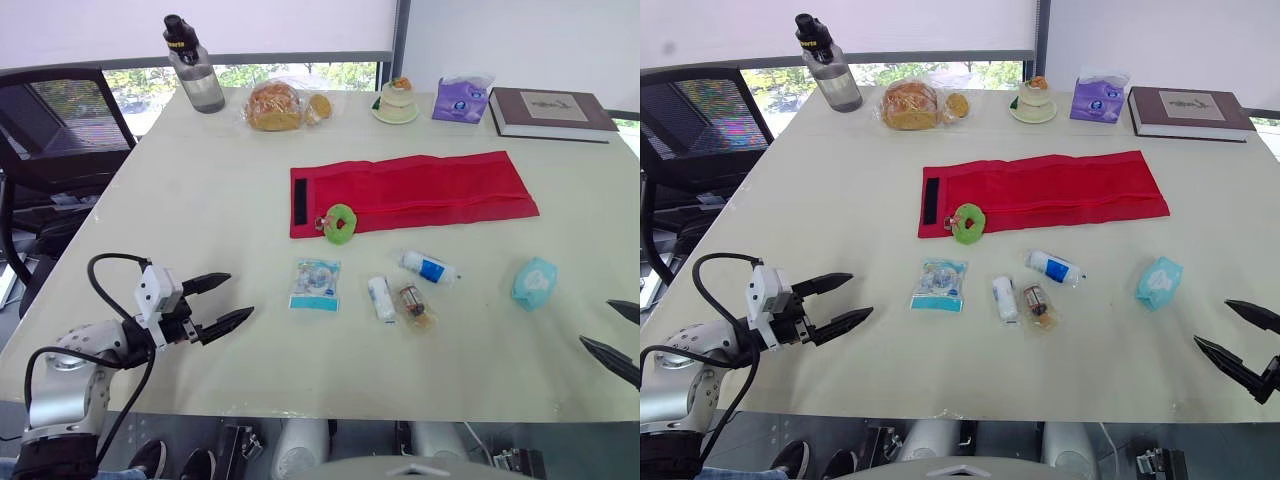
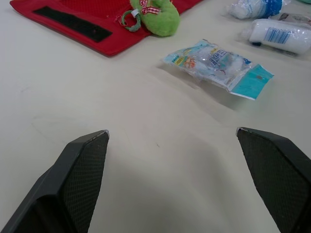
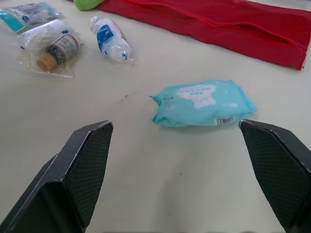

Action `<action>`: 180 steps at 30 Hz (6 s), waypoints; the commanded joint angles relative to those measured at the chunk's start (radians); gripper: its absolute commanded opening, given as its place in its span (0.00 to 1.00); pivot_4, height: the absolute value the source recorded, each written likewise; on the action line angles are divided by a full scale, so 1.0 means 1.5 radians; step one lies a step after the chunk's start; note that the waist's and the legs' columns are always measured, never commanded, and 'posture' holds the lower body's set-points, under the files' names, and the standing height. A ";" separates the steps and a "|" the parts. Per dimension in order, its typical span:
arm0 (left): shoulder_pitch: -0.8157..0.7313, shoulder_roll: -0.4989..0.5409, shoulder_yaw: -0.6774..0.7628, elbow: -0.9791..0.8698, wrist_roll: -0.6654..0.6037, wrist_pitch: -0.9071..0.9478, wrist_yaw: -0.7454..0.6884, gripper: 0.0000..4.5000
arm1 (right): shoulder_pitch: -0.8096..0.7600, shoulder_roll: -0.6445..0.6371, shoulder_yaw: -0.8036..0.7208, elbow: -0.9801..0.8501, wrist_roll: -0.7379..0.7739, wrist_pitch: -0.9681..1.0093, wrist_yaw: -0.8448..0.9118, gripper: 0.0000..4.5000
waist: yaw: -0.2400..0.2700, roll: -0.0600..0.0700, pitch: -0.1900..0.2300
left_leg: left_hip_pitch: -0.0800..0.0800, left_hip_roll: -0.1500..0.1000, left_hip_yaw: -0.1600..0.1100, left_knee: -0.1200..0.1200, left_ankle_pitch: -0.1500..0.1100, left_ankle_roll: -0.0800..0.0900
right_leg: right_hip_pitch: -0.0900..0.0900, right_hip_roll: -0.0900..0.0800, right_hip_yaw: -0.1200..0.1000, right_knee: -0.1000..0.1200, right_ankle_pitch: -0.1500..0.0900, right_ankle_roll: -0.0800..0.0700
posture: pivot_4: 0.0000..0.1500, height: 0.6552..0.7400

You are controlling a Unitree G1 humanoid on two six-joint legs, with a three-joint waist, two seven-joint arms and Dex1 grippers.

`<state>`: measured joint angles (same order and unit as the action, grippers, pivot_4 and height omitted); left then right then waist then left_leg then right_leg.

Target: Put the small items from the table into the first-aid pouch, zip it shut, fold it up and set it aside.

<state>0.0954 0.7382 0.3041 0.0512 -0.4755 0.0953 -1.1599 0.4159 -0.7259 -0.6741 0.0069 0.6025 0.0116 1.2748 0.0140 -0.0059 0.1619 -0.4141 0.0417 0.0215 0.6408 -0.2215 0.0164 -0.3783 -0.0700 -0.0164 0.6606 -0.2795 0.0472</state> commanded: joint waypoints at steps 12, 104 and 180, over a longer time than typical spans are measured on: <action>-0.028 0.000 0.010 -0.106 -0.094 0.159 0.076 1.00 | -0.031 -0.005 0.043 -0.200 0.077 0.107 -0.061 0.99 | 0.000 0.000 0.000 | 0.000 0.002 0.000 0.000 0.000 0.000 | 0.000 0.000 0.000 0.000 0.000 0.000 | 1.00 1.00; -0.509 -0.248 -0.050 -0.091 -0.374 0.727 0.386 0.38 | -0.512 0.206 0.389 -0.429 0.554 0.560 -0.984 0.02 | -0.017 -0.009 0.005 | -0.003 -0.002 -0.002 0.002 0.000 0.000 | -0.001 0.006 0.006 0.002 0.002 0.004 | 1.00 1.00; -0.575 -0.156 -0.408 0.297 0.507 -0.144 0.341 0.99 | -0.417 0.138 0.333 -0.426 0.457 0.526 -0.926 0.02 | -0.016 -0.009 0.005 | -0.013 -0.001 0.000 0.007 0.000 0.001 | -0.011 0.015 0.020 0.004 0.004 0.007 | 1.00 1.00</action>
<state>-0.7806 0.5059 -0.2979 0.5270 0.2851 -0.1144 -0.6273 -0.2110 -0.5216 -0.1571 -0.5888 1.2785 0.8173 -0.1144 -0.0095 -0.0199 0.1699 -0.4334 0.0405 0.0222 0.6510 -0.2211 0.0174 -0.3948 -0.0479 0.0144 0.6673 -0.2728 0.0580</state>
